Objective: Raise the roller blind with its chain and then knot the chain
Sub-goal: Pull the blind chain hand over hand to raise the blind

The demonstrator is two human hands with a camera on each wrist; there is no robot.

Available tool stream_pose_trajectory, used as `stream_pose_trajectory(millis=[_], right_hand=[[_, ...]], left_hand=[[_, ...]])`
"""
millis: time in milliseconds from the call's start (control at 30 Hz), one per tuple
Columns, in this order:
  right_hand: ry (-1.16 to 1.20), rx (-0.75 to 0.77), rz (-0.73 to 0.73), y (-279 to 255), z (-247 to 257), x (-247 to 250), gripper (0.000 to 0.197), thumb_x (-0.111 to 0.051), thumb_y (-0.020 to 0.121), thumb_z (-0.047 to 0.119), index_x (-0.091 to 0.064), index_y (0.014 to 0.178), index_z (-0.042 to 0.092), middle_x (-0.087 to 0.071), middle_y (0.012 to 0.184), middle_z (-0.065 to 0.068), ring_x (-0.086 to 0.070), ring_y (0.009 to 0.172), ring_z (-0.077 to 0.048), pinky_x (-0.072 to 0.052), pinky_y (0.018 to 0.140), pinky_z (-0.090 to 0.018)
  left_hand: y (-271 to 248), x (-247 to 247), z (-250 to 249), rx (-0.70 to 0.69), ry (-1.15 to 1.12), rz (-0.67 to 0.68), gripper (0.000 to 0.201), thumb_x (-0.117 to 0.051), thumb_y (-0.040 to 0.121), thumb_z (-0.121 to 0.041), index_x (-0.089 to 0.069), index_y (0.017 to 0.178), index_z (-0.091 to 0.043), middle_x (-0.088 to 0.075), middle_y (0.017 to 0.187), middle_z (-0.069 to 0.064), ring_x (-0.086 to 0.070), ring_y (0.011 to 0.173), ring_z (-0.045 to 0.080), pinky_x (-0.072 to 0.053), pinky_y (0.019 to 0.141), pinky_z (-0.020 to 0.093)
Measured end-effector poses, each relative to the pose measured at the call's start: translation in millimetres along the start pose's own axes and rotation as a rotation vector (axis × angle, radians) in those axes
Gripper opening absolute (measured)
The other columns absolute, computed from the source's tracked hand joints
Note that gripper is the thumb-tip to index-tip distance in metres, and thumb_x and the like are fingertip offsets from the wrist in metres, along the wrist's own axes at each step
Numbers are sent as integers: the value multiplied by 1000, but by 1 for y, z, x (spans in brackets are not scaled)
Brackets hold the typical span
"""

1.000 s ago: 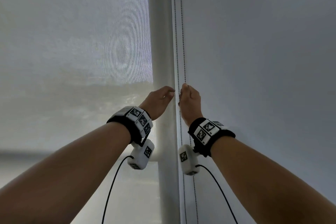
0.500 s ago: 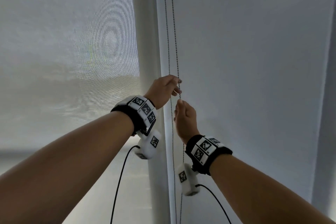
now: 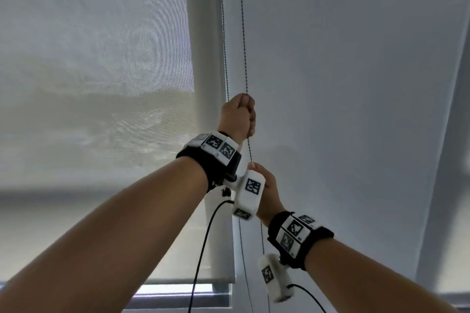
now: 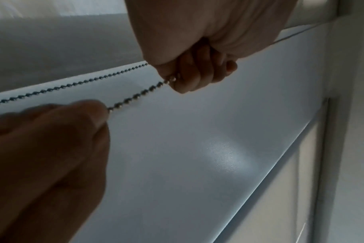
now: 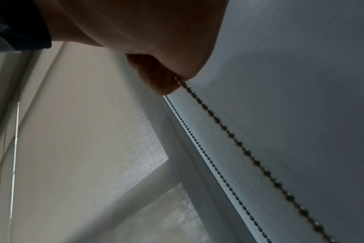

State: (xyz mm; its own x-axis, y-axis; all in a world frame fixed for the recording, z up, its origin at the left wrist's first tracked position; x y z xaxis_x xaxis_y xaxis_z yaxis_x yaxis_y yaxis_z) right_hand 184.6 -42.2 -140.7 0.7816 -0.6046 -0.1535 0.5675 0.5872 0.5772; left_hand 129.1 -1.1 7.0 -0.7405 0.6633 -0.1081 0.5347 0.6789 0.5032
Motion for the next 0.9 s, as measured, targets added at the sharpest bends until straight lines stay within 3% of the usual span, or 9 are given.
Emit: stream_pose_trajectory(millis=[67, 167, 333, 400, 467, 600, 700, 800, 900], right_hand=[[-25, -32, 47, 1, -1, -1, 31, -49, 85, 35, -45, 54, 30, -40, 55, 13, -35, 59, -16, -30, 62, -41], [-71, 11, 67, 8, 8, 7, 26, -46, 87, 29, -52, 64, 20, -48, 60, 5, -44, 58, -15, -38, 61, -36], [-130, 125, 27, 44, 54, 16, 38, -34, 98, 23, -62, 89, -1, -64, 75, -18, -61, 66, -24, -54, 65, -42], [-124, 178, 26, 59, 81, 14, 38, -32, 100, 21, -60, 90, -3, -65, 76, -17, -64, 67, -25, -56, 65, -43], [-119, 205, 31, 75, 106, 8, 35, -31, 102, 17, -60, 94, -2, -62, 77, -14, -63, 70, -23, -57, 64, -37], [-37, 103, 95, 99, 137, -14, 37, -30, 103, 23, -58, 104, -2, -59, 76, -14, -61, 75, -30, -54, 66, -41], [30, 34, 170, 106, 153, -39, 42, -29, 104, 31, -57, 105, 1, -57, 74, -14, -57, 63, -27, -52, 59, -38], [87, -19, 165, 109, 159, -54, 41, -29, 104, 35, -56, 87, 10, -43, 59, -4, -33, 44, -15, -32, 43, -26], [88, -54, 125, 107, 150, -59, 46, -30, 103, 38, -37, 61, 21, -27, 51, 4, -19, 37, -11, -17, 42, -23]], left_hand=[[-1, 1, 2, 2, 13, -28, 37, -20, 77, 6, -43, 60, -18, -35, 43, -7, -25, 36, 10, -17, 38, 18], [-1, 1, 4, 15, 11, -33, 38, -18, 72, 8, -42, 59, -18, -34, 43, -5, -22, 34, 10, -14, 40, 17], [-9, 7, 15, 16, 43, -27, 35, -25, 81, 7, -43, 60, -15, -32, 49, 1, -24, 35, 10, -18, 37, 17], [-13, 11, 25, 27, 97, -25, 33, -29, 87, 0, -43, 61, -16, -36, 54, 4, -28, 36, 10, -22, 38, 19], [-17, 15, 36, 49, 91, -24, 34, -29, 88, 0, -43, 61, -17, -38, 55, 5, -29, 36, 10, -22, 38, 19], [-21, 26, 51, 103, 67, -61, 40, -21, 75, 10, -44, 61, -20, -38, 51, -3, -29, 34, 8, -20, 36, 13], [-25, 29, 59, 107, 86, -58, 41, -21, 75, 12, -40, 58, -20, -34, 51, -4, -29, 41, 8, -17, 41, 16], [-32, 30, 63, 40, 110, -29, 37, -28, 77, 15, -36, 57, -15, -30, 55, 0, -27, 48, 10, -23, 45, 21], [-37, 35, 79, 64, 128, 12, 36, -33, 73, 15, -38, 56, -17, -33, 53, -3, -28, 50, 12, -25, 48, 23]])
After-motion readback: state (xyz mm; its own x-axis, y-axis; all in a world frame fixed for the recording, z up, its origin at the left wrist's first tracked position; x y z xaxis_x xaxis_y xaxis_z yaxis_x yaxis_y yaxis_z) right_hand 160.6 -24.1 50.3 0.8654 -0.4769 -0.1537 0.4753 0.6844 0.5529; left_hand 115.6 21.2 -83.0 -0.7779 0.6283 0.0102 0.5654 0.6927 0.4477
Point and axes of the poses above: each hand's wrist, its own y-axis towards the middle knuckle, its own x-axis out of the back of the hand, z = x × y, the point moved 7 cm from there along y, towards the middle knuckle
